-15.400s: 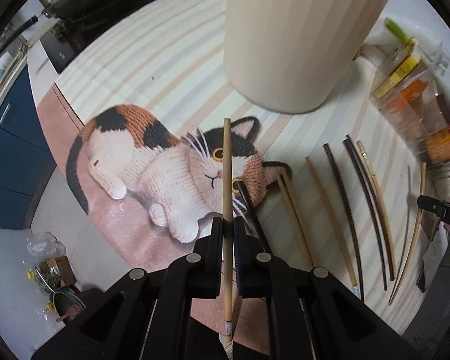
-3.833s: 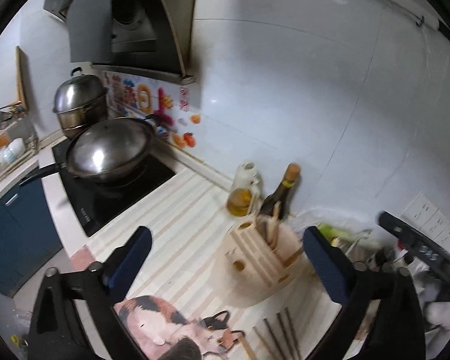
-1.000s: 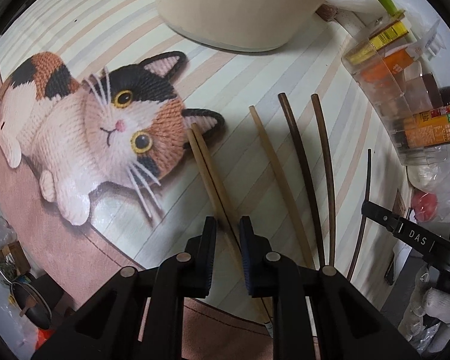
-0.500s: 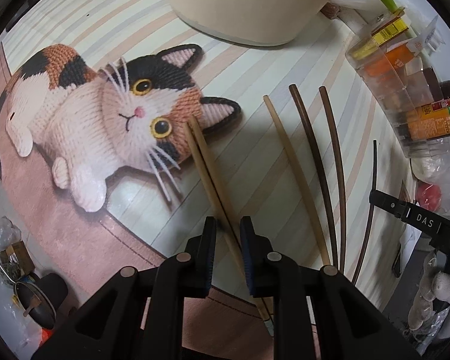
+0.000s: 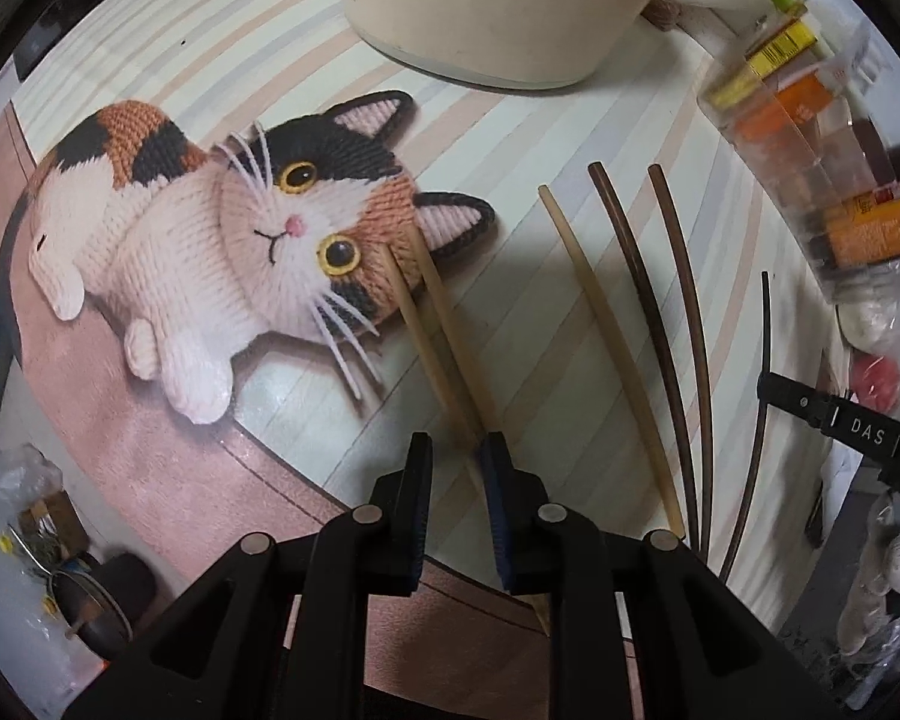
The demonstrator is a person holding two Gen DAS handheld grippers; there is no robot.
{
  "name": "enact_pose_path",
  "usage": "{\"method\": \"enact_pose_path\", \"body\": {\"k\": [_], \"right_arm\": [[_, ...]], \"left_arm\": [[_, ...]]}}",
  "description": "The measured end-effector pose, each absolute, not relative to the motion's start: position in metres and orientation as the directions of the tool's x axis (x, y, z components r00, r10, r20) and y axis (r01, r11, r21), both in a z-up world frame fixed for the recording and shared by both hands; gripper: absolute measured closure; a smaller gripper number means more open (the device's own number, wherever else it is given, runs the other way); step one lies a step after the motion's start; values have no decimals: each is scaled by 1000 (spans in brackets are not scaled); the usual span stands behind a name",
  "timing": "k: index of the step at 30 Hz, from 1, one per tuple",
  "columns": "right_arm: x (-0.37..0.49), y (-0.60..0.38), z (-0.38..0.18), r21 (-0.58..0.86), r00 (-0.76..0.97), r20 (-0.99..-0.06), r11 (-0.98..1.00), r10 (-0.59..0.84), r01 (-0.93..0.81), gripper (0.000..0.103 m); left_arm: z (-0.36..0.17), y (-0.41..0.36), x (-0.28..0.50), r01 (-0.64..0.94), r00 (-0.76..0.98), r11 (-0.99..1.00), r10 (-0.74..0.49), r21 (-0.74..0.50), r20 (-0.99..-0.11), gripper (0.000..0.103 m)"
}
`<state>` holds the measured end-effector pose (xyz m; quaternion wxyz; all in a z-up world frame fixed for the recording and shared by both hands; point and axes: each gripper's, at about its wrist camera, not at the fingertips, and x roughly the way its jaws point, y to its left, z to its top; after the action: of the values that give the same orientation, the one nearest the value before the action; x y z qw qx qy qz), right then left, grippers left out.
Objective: Organize utensils
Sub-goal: 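Grasp a wooden chopstick with the left gripper while the right holds a dark one, then lift both held chopsticks up toward the beige holder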
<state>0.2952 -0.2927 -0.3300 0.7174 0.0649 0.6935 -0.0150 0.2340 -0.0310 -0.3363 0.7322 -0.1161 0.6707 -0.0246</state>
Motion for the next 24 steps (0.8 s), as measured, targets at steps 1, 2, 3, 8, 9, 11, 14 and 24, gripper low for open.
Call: {"method": "enact_pose_path", "body": {"k": [1, 2, 3, 8, 9, 11, 14, 24], "right_arm": [[294, -292, -330, 72, 37, -997, 991, 68, 111, 98], [293, -291, -330, 73, 37, -997, 991, 69, 110, 98], [292, -291, -331, 72, 38, -997, 992, 69, 107, 98], [286, -288, -330, 63, 36, -998, 995, 60, 83, 98], [286, -286, -330, 59, 36, -998, 996, 56, 75, 98], [284, -282, -330, 44, 35, -998, 998, 43, 47, 98], [281, -276, -330, 27, 21, -999, 1000, 27, -8, 98], [288, -275, -335, 71, -76, -995, 997, 69, -24, 95]], "left_arm": [[-336, -31, 233, -118, 99, 972, -190, -201, -977, 89], [-336, -31, 233, -116, 99, 973, -187, -198, -977, 91], [-336, -31, 231, -114, 103, 975, -180, -192, -978, 93], [-336, -29, 226, -107, 112, 978, -167, -179, -980, 98], [-336, -30, 226, -95, 113, 980, -163, -174, -980, 98], [-335, -33, 227, -53, 125, 988, -137, -144, -983, 99], [-335, -41, 238, 21, 141, 995, -98, -96, -985, 99], [-338, -35, 270, 7, 89, 985, -172, -172, -981, 96]]}}
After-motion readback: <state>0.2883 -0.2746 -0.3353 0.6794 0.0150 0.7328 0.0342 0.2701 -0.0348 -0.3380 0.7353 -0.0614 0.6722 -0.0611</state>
